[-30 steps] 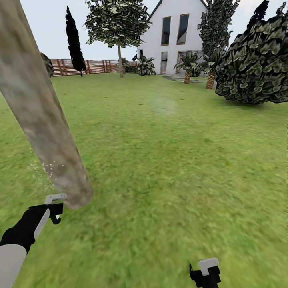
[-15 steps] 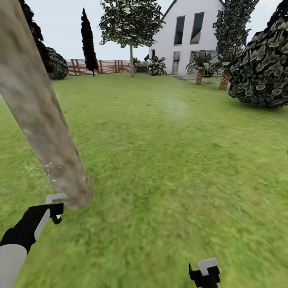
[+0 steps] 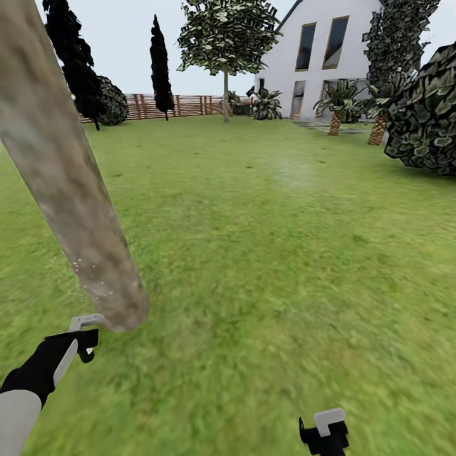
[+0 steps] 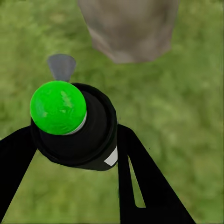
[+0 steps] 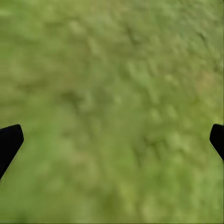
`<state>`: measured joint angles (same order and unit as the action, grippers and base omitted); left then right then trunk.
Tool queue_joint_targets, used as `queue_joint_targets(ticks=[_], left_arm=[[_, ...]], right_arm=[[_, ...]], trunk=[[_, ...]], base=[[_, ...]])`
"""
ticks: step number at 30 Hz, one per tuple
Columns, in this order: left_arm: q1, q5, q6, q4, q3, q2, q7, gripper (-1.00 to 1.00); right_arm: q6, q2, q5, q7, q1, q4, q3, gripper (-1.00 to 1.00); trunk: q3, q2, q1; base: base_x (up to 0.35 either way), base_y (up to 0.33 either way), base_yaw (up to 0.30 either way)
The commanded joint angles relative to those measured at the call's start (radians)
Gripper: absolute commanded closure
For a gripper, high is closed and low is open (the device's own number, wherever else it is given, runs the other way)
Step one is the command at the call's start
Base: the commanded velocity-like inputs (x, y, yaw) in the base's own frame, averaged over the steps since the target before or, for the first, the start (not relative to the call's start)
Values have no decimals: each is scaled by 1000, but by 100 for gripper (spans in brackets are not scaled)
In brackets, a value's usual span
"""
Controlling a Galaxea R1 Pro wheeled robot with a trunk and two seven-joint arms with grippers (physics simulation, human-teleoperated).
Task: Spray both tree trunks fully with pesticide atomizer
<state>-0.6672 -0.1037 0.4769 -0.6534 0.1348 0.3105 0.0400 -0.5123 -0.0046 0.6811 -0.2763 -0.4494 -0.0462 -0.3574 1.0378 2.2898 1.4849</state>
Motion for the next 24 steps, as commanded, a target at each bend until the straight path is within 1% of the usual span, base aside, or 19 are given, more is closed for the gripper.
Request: queue_joint_targets(ticks=[1,4,8,17,19,24], left_arm=[[0,1,-1,0,-1,-1,0,100],[0,1,-1,0,-1,-2,0,100],[0,2,-1,-2,-2,-4,0,100],[0,2,-1,-2,0,-2,0,100],[0,2,-1,-2,0,-3,0,100],[0,2,-1,-2,0,-3,0,100]], right_arm=[[0,0,0,0,0,0,0,-100],[0,-2,0,-1,0,0,0,-100],[0,-3,0,-2,0,0,0,-100],[0,-2,0,-1,0,-1,0,-100],[0,-1,0,-1,0,-1,0,-100],[0,0,0,-1,0,0,0,-100]], trunk=[[0,0,0],[0,0,0],[0,0,0],[0,0,0],[0,0,0],[0,0,0]], base=[[297,-111,50],[227,-182,12],[119,-250,1],[6,-268,5],[0,-268,148],[57,-269,264]])
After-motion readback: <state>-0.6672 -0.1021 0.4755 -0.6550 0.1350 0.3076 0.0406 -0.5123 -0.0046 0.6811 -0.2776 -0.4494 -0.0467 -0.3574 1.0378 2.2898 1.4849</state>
